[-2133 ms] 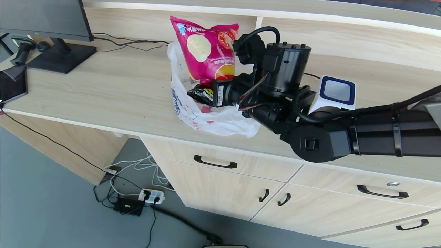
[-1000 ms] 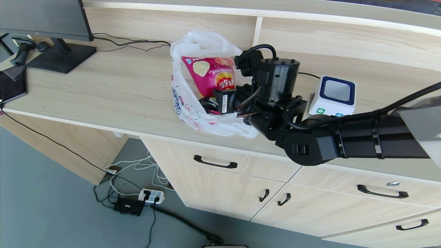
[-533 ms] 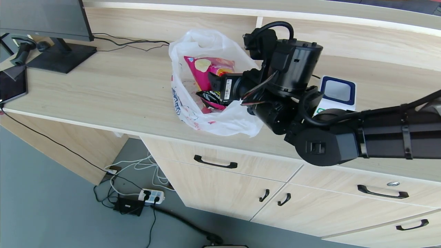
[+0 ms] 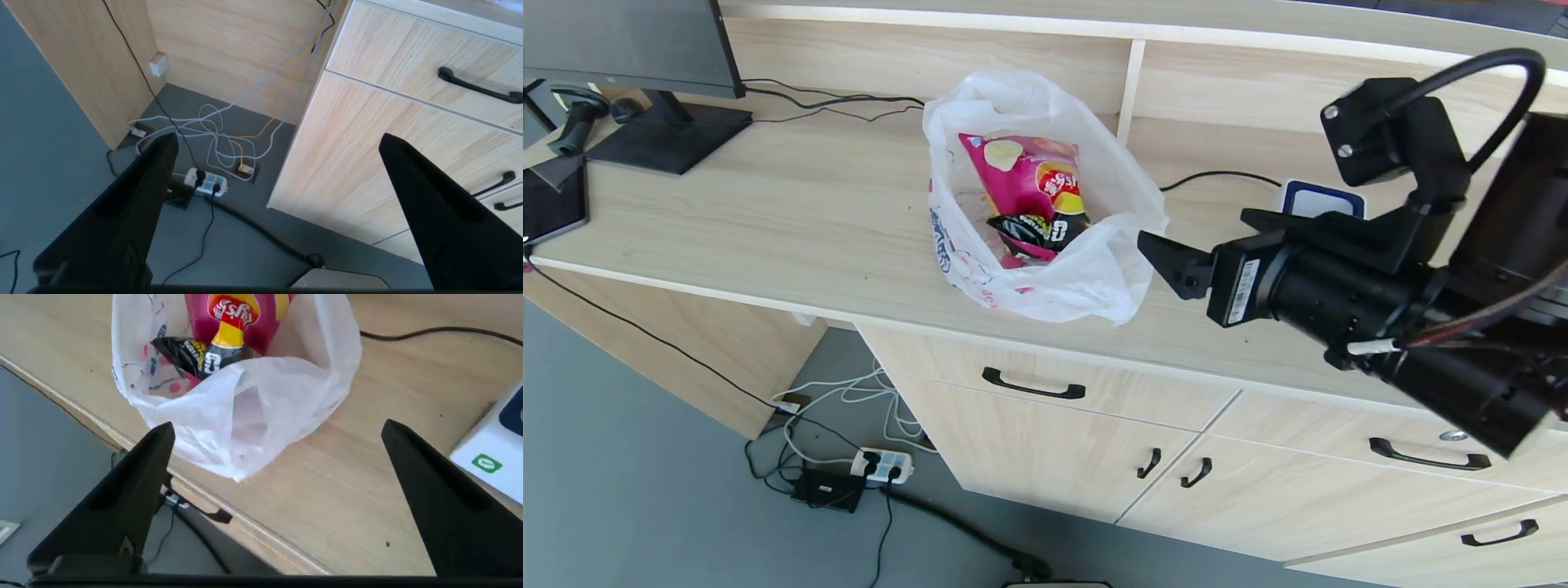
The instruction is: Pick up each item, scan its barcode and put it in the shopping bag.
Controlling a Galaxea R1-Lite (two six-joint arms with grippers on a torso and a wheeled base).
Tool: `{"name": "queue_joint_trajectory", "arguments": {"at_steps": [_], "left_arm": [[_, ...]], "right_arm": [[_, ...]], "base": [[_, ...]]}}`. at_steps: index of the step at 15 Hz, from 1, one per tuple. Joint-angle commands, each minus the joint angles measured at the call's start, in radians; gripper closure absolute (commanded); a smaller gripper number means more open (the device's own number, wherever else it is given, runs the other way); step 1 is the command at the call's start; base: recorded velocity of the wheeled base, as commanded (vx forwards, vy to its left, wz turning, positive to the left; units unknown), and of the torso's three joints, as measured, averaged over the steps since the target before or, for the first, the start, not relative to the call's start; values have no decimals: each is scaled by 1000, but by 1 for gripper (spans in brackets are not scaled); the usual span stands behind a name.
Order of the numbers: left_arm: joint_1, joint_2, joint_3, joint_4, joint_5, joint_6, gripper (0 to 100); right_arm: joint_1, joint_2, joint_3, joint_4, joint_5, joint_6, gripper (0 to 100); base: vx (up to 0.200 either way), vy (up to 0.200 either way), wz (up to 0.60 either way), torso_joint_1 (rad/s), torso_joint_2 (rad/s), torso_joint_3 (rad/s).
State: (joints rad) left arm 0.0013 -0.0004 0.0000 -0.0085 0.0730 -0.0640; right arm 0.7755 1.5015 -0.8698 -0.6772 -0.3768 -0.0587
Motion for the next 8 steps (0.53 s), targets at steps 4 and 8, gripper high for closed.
{"name": "queue_joint_trajectory", "arguments": {"at_steps": [4, 8], "left_arm": [[-1, 0, 0, -1, -1, 0, 0], [0, 0, 0, -1, -1, 1, 0]], "right_arm": [[-24, -334, 287, 2, -2, -1, 0], [-87, -336, 295, 1, 101, -1, 0]], "base": [[0, 0, 0, 0, 0, 0], [0, 0, 0, 0, 0, 0]]}}
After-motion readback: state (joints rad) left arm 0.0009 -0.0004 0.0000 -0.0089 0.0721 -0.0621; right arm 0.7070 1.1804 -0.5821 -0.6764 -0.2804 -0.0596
